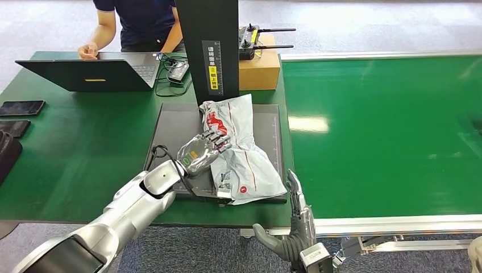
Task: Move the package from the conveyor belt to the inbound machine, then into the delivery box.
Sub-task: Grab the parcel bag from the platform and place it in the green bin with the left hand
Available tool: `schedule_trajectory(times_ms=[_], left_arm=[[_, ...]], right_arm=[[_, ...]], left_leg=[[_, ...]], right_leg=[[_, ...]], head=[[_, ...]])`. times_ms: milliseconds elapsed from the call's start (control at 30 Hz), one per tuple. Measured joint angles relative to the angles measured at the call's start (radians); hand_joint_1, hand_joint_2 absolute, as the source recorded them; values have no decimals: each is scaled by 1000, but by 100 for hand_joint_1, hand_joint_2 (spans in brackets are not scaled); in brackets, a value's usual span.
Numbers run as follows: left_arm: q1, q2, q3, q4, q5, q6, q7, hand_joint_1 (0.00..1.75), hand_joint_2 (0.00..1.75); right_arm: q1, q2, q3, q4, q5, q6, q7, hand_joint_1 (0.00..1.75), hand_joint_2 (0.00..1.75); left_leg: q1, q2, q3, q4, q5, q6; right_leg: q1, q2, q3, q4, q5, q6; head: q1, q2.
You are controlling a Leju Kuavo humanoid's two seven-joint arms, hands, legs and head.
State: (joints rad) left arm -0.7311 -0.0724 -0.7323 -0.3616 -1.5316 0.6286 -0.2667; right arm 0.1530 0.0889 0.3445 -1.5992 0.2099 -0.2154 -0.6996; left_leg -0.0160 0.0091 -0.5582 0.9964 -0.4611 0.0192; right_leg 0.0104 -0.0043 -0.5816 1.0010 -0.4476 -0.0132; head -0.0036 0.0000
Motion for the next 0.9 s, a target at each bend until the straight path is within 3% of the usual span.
schedule_trajectory(times_ms=[167, 633, 767, 900], left_arm=[[39, 8, -14, -6, -6, 67, 38, 175, 175], [143, 95, 2, -176, 7, 74, 140, 175, 175], [155, 120, 88, -239, 72, 74, 115, 175, 175], [168, 132, 264, -317, 186, 74, 16, 175, 175]], right_arm=[[-19, 0, 11, 25, -8, 1, 0, 0, 175], [-54, -3, 38, 69, -26, -22, 0, 0, 175], [-54, -5, 47, 78, -30, -33, 0, 0, 175], [-55, -6, 52, 86, -27, -34, 0, 0, 175]], left_leg=[[0, 0, 0, 0, 0, 0], [0, 0, 0, 0, 0, 0], [0, 0, 0, 0, 0, 0], [0, 0, 0, 0, 0, 0]], right_leg=[[0, 0, 0, 0, 0, 0], [0, 0, 0, 0, 0, 0], [0, 0, 0, 0, 0, 0], [1, 0, 0, 0, 0, 0]], head=[[0, 0], [0, 0], [0, 0], [0, 0]])
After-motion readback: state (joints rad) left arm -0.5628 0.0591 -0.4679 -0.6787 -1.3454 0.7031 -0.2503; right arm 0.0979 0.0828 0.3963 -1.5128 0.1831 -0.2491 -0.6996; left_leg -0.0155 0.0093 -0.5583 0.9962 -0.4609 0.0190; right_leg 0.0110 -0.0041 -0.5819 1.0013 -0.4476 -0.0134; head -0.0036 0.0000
